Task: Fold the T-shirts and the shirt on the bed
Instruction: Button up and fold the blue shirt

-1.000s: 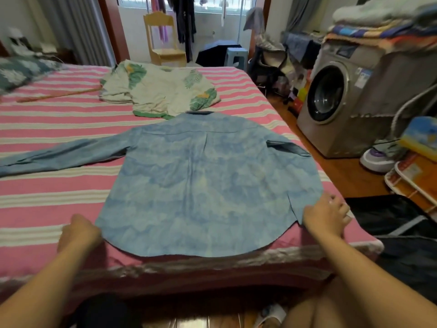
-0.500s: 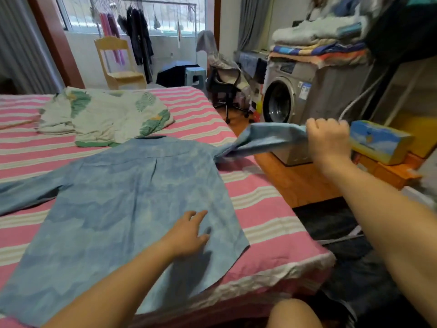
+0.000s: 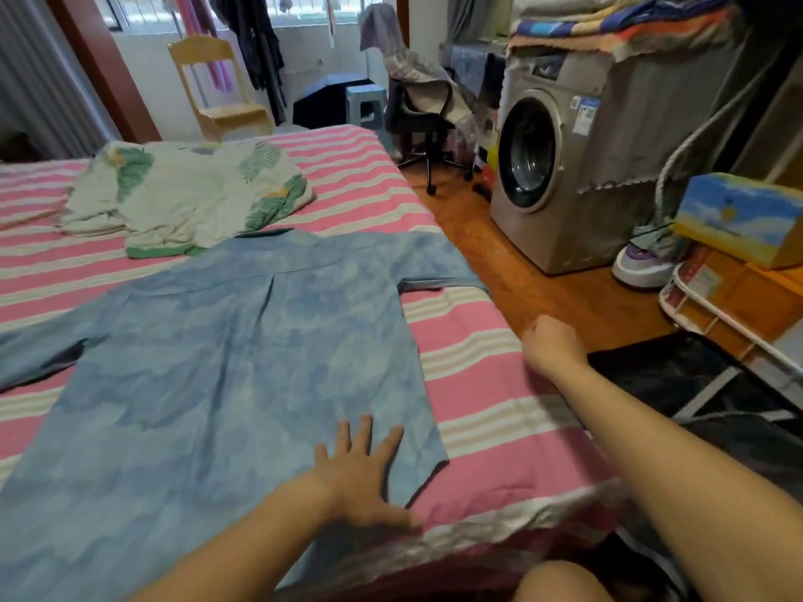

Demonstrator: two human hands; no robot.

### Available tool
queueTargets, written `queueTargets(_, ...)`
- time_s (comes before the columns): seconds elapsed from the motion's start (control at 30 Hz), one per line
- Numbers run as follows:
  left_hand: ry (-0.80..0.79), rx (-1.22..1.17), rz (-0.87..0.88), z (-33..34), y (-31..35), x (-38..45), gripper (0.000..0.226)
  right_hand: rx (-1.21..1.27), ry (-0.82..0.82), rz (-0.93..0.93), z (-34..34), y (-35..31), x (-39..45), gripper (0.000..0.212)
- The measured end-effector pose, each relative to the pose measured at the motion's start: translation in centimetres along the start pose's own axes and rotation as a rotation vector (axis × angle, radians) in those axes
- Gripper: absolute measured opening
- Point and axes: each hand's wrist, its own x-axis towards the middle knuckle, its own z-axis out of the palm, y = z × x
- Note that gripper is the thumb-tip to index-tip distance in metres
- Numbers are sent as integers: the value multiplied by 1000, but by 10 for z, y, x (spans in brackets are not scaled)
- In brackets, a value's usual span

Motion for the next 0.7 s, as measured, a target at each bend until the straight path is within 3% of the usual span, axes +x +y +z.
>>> queueTargets(0.07, 71, 109, 44, 16, 2, -12, 127, 167, -8, -103, 13, -25, -39, 24)
queueTargets(0.17, 276, 108, 145, 34, -9, -35, 83, 389, -304, -70, 60, -43, -96, 24)
queueTargets(0.23, 371, -30, 217, 38, -22, -55, 69, 478, -394, -26, 80, -47, -123, 21)
queueTargets(0.3, 493, -253, 172, 46, -47, -75, 64, 667, -438, 71, 88, -49, -140, 13)
queueTargets(0.4, 833, -367, -167, 62, -125, -98, 63, 996, -411, 187, 79, -55, -159, 10)
queueTargets(0.47, 943, -361, -482, 73, -190, -118, 62, 837, -219, 96, 75, -47, -165, 13)
queueTargets(0.57, 810, -515, -924, 84, -268, -161, 53, 395, -69, 155, 85, -26, -170, 22)
queueTargets(0.7, 590, -758, -1111, 92, -323, -187, 56, 362, -73, 184, 93, -33, -177, 22)
